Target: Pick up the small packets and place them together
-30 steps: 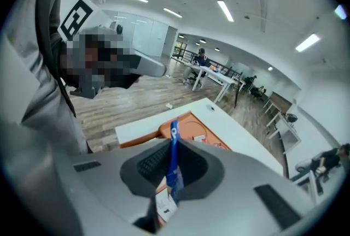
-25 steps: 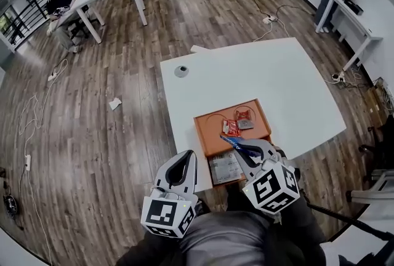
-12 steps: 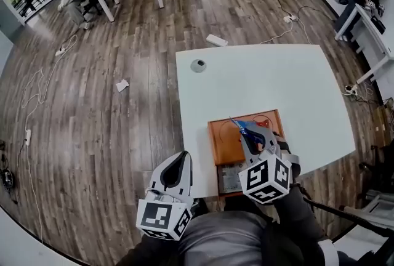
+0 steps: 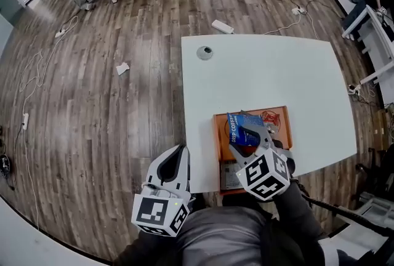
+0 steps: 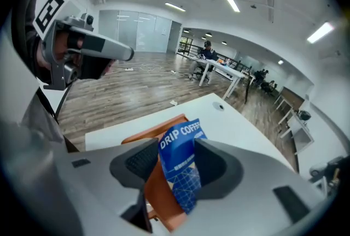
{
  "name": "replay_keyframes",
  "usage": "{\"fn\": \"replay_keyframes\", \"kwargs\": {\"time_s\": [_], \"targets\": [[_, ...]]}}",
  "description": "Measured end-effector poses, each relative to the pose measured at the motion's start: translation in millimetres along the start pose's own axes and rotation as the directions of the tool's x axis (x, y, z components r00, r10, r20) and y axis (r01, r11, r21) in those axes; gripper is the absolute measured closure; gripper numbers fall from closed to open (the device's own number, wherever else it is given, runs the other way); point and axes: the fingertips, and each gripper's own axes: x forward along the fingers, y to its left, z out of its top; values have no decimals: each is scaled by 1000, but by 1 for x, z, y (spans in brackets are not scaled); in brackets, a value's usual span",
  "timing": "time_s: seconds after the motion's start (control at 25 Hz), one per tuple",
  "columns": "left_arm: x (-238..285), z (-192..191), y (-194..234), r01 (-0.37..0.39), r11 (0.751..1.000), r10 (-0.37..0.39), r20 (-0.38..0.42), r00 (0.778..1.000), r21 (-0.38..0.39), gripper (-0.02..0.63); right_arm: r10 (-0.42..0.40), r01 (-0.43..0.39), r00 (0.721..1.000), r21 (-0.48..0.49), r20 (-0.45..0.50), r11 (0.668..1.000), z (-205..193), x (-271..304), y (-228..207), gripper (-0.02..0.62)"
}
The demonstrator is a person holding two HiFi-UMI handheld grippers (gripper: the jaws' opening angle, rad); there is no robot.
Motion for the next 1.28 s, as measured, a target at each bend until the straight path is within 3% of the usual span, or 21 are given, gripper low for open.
{"fn": "replay_keyframes", "kwargs": {"time_s": [0.24, 0.48, 0.72, 1.0, 1.28], "targets": [[-3, 2, -1, -1, 1000, 1, 10, 1000, -1, 604, 49, -50, 998, 14, 47, 999, 7, -3, 9, 357], [-14, 4, -5, 6, 1000, -6, 26, 1000, 11, 604, -17, 14, 995, 30, 99, 999, 16, -20, 7, 357], [-19, 5, -24, 60, 997, -62, 42, 997, 38, 604, -93, 87, 989, 54, 116, 995, 12, -43, 7, 357], [-10, -3, -65, 175, 982, -176, 4, 984, 71, 604, -161, 152, 986, 147, 52, 977, -35, -74, 5, 357], [3, -21, -90, 247, 966, -242, -63, 968, 81, 604, -49, 48, 999, 174, 4, 984, -72, -72, 36, 357]]}}
